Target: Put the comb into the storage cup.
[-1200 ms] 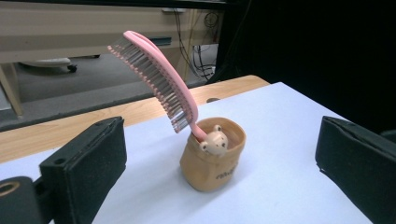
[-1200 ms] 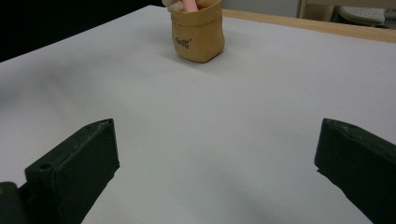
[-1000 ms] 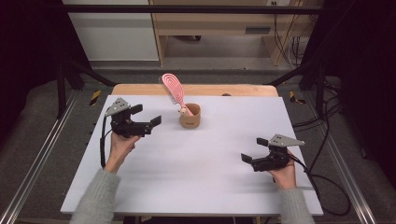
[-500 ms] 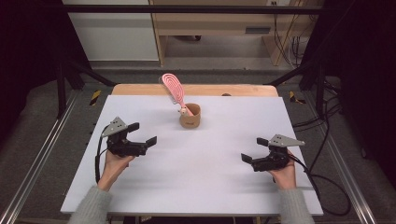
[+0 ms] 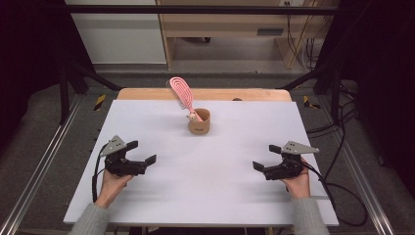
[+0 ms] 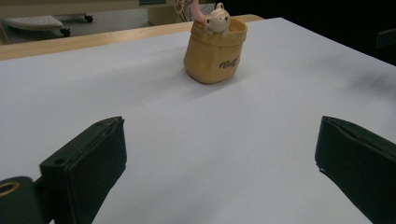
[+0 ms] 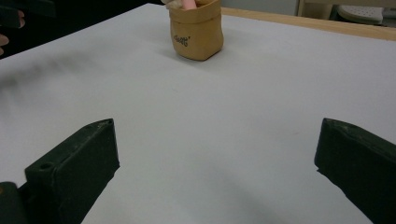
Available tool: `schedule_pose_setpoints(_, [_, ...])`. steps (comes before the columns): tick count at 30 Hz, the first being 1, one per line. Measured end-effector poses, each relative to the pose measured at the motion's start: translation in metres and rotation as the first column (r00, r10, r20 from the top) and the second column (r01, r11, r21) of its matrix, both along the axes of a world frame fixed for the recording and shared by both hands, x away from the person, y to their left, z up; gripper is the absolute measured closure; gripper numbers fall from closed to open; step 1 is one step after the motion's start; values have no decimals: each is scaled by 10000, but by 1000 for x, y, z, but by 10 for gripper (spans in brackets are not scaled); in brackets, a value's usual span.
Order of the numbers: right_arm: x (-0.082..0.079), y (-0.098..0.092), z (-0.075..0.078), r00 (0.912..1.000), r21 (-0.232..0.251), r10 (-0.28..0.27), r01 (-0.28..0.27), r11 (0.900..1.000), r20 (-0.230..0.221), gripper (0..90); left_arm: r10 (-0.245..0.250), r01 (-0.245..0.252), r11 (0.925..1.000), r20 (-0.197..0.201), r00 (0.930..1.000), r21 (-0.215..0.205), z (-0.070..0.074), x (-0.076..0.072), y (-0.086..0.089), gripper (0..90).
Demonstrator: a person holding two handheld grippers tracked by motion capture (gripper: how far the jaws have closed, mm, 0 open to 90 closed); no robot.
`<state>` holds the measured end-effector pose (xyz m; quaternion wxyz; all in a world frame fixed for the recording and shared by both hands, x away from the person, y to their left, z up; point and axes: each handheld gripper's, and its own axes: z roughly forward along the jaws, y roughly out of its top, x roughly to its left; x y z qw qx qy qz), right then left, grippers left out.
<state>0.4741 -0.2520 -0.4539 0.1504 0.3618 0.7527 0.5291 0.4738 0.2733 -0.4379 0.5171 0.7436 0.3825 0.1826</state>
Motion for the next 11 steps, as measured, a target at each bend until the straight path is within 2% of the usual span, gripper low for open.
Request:
schedule_pose_setpoints(5, [0, 0, -1, 10000, -1, 3, -3, 10000, -36, 1, 216, -216, 9995, -15, 9998, 227, -8, -4, 5, 21])
schedule_pose_setpoints(7, [0, 0, -1, 10000, -13, 13, -13, 10000, -28, 1, 167, -166, 9997, -28, 9999, 150, -8, -6, 5, 21])
schedule_pose_setpoints(11, [0, 1, -2, 10000, -56, 38, -39, 10000, -66, 1, 97, -96, 9994, -49, 9999, 333, -11, -8, 6, 21])
